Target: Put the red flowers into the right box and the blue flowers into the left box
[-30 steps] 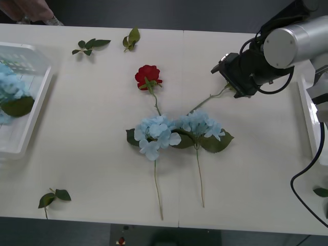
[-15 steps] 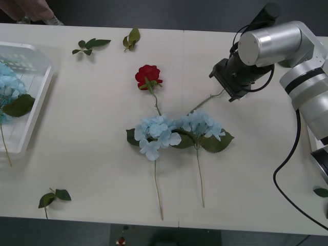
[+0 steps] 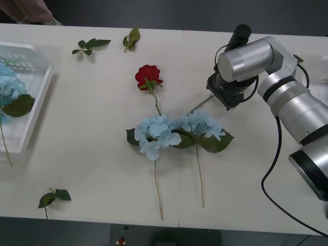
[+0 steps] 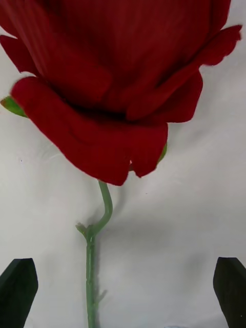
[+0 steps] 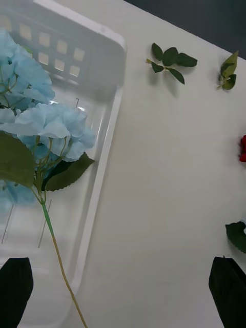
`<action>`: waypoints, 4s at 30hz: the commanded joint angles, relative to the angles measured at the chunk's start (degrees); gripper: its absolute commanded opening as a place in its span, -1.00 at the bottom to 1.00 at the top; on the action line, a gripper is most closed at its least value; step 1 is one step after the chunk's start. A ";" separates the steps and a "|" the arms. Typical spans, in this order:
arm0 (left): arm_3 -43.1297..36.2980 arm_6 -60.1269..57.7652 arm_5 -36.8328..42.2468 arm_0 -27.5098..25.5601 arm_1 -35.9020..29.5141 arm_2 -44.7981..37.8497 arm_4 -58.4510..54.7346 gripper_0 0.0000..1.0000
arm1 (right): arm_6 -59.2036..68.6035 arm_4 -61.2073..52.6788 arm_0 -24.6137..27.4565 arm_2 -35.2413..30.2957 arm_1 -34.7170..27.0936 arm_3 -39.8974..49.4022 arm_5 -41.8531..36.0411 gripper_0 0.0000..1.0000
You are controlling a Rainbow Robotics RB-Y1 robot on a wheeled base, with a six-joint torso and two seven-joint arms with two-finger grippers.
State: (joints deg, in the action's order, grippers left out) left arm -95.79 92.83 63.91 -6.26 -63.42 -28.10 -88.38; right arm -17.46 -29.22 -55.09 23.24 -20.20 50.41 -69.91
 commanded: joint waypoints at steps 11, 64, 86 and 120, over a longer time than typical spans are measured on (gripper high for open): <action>-14.51 -24.01 7.63 12.15 8.84 12.54 28.88 1.00 | 2.61 3.02 -1.69 -0.22 2.89 -3.12 1.89 1.00; -20.75 -46.95 0.08 22.52 31.08 65.89 69.13 1.00 | 0.68 3.99 -3.27 1.89 2.98 -4.27 -0.22 -1.00; -6.60 -50.38 -2.39 30.08 37.67 73.01 72.12 1.00 | -1.87 3.90 -4.68 -6.46 -2.03 12.70 -15.52 -1.00; -11.44 -53.19 -1.86 30.17 33.19 72.57 73.88 -1.00 | -66.38 2.41 2.53 -45.92 -21.81 22.72 -40.09 -1.00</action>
State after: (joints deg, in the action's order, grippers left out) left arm -102.92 41.18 61.82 22.95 -28.00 45.98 -14.68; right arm -80.04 -26.38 -53.74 -22.46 -38.72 71.01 -110.12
